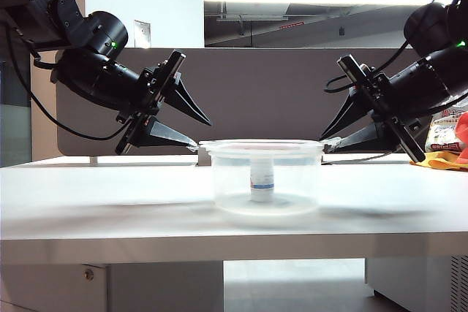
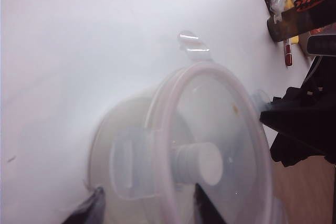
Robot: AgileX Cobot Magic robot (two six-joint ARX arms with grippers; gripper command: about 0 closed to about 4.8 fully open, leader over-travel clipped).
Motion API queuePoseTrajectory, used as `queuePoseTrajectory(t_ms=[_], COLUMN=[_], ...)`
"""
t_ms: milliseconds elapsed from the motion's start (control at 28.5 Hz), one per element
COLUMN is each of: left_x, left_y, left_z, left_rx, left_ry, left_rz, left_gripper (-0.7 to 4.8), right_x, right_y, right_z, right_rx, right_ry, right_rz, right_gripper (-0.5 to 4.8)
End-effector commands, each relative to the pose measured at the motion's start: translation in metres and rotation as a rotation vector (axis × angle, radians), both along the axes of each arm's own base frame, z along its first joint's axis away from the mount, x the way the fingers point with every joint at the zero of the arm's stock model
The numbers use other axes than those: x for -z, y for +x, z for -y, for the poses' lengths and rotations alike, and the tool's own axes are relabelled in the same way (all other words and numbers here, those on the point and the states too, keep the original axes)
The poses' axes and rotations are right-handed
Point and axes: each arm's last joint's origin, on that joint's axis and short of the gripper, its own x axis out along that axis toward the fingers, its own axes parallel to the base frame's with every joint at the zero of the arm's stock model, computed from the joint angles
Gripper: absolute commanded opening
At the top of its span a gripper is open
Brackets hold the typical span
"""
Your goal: Remove the lid of the round box, pick up the small white medicine bottle inside, and place it on the table.
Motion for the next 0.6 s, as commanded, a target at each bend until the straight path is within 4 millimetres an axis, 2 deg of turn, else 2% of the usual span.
queuePoseTrajectory(t_ms=[35, 105, 140, 246, 281, 597], left_x=[-0.001, 0.000, 0.000, 0.001, 0.002, 0.005], left_y=[0.000, -0.001, -0.001, -0.002, -0.002, 0.001], left_z=[0.000, 0.000, -0.001, -0.002, -0.003, -0.022], left_rx=[0.015, 0.016, 0.016, 0.024, 0.022, -0.011], left_ry=[0.004, 0.009, 0.012, 0.025, 0.028, 0.055], left_rz=[0.019, 0.013, 0.008, 0.008, 0.000, -0.011], left_gripper=[2.15, 2.15, 2.15, 2.15, 2.15, 2.15], right_x=[-0.003, -0.003, -0.003, -0.004, -0.004, -0.016], right_y=[0.001, 0.001, 0.001, 0.002, 0.002, 0.008], right_z=[0.000, 0.000, 0.000, -0.001, -0.001, -0.003], right_rx=[-0.004, -0.004, -0.005, -0.005, -0.005, -0.033], right_ry=[0.005, 0.005, 0.006, 0.007, 0.008, 0.099], right_rz=[0.019, 0.025, 0.028, 0.040, 0.041, 0.125], right_gripper=[0.92, 0.69, 0.40, 0.37, 0.15, -0.02])
